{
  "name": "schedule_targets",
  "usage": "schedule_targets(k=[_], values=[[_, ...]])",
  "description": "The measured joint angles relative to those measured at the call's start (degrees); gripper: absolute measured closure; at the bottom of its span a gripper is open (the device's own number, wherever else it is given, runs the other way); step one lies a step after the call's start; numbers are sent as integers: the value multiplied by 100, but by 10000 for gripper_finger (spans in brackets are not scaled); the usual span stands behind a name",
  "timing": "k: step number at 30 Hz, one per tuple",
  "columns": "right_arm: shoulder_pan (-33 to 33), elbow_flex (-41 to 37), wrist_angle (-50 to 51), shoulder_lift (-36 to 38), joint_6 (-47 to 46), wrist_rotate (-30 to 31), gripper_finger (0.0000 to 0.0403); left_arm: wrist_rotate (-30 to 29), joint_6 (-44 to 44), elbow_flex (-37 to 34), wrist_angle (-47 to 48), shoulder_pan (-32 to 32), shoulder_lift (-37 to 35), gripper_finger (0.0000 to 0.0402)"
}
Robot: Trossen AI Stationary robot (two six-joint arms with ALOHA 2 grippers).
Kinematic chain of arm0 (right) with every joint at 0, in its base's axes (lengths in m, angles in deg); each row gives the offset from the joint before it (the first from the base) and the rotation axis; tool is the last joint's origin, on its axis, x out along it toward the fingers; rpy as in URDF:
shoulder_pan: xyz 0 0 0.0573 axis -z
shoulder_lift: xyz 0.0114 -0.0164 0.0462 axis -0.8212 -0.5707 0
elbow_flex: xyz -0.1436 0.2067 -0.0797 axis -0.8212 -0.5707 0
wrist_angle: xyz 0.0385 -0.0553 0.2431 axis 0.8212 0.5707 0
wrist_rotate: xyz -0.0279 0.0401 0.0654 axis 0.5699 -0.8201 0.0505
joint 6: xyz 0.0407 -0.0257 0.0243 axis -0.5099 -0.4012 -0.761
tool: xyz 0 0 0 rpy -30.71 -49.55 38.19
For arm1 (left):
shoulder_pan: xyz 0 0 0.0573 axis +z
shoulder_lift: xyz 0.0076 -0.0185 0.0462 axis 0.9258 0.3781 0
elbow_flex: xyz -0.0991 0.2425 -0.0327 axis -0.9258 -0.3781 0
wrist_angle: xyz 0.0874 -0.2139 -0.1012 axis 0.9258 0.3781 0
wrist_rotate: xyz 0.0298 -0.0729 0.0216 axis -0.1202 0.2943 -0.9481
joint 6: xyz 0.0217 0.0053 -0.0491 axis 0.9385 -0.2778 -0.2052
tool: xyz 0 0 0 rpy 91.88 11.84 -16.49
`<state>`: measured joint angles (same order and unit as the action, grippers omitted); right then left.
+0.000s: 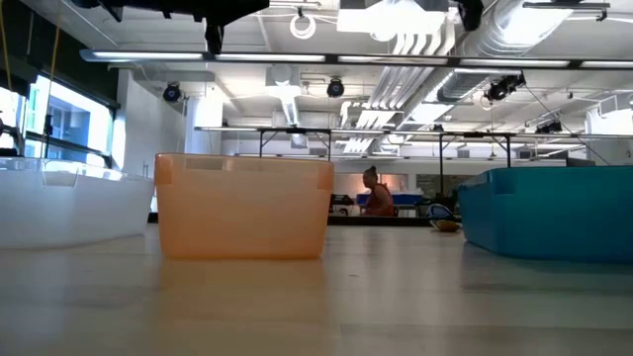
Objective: Sort silverware by color (type)
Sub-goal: Put the top left black spoon into the orange bin
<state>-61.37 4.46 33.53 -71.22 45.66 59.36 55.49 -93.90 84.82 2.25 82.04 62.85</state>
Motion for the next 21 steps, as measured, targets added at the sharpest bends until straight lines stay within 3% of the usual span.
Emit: schedule_targets(k=[4, 10, 21], values=[[279, 8, -448, -213, 62, -328, 396, 20, 0, 0, -1, -9, 0, 401], [682, 10, -638, -260, 166, -988, 401, 245, 0, 0, -3, -9, -2, 401], [815, 10, -751, -243, 550, -1160, 402, 258, -2, 0, 3, -9, -2, 401]])
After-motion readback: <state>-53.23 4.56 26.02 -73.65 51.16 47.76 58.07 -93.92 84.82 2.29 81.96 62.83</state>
